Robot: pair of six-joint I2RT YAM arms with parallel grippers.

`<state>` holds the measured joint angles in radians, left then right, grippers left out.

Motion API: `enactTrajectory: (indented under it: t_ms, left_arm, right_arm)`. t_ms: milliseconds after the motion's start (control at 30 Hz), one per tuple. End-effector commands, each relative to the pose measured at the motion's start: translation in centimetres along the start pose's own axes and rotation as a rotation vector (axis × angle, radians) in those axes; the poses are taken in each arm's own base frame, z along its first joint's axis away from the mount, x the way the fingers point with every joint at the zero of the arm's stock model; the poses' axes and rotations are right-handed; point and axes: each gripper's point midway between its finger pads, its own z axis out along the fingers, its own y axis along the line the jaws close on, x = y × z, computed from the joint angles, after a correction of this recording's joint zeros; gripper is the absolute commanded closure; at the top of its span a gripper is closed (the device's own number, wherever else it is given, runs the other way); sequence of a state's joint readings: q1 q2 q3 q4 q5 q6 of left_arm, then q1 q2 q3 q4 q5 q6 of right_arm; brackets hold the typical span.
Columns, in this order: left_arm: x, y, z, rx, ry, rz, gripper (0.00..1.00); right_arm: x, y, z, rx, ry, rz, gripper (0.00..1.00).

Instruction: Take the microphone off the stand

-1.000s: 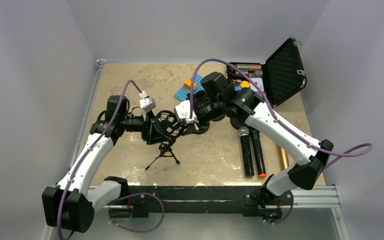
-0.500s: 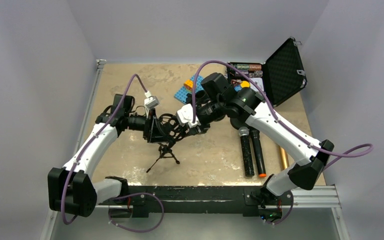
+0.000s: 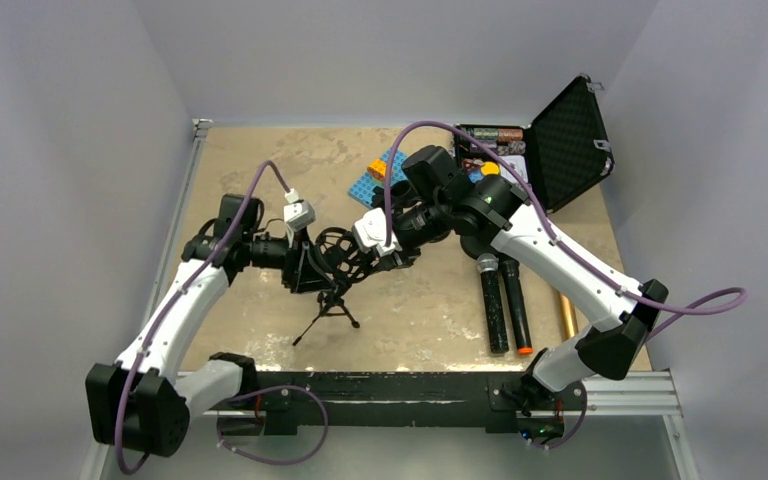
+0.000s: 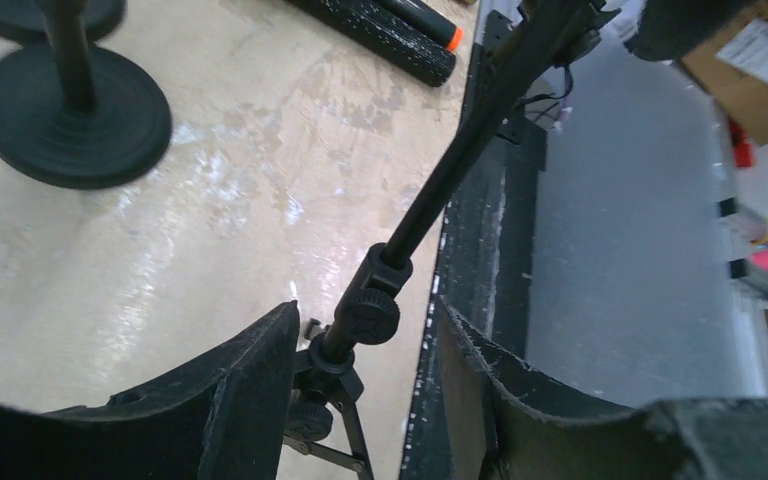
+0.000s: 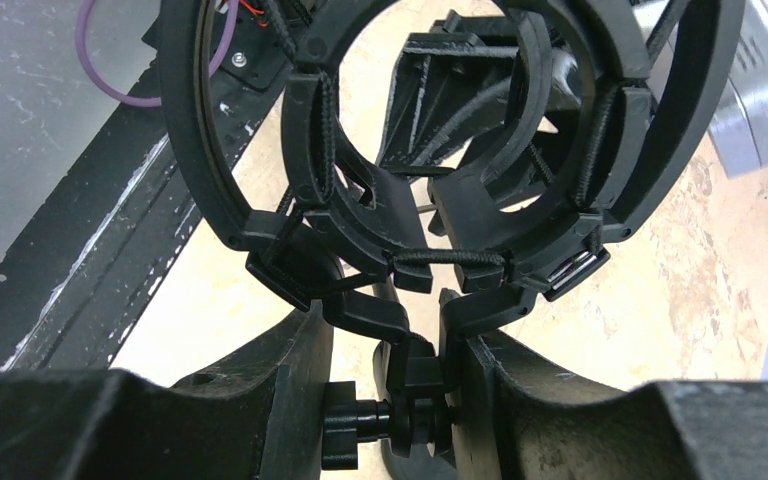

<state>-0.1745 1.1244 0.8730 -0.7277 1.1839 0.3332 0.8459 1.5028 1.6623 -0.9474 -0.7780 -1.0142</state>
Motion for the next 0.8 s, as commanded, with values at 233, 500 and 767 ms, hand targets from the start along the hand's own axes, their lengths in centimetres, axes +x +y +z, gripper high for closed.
enactTrajectory:
  t_ms: [233,500,767]
  left_arm:
    - [-1.3,-0.8,-0.3,-0.047,-0.029,0.417,0.45]
    - [-0.1,-0.7,0.3,-0.041,0.011,0.491,0.48]
    - [0.2,-0.4,0.6,-0.043,0.019,0.492,0.64]
  right_arm:
    - [-1.1,-2.4,-0.6,0.077,0.004,-0.100,0.85]
    - [-1.1,-2.4,-0.4,0.076,0.004,-0.092,0.85]
    - [-1.1,-2.4,-0.4,0.075,0.007,-0.091,0.85]
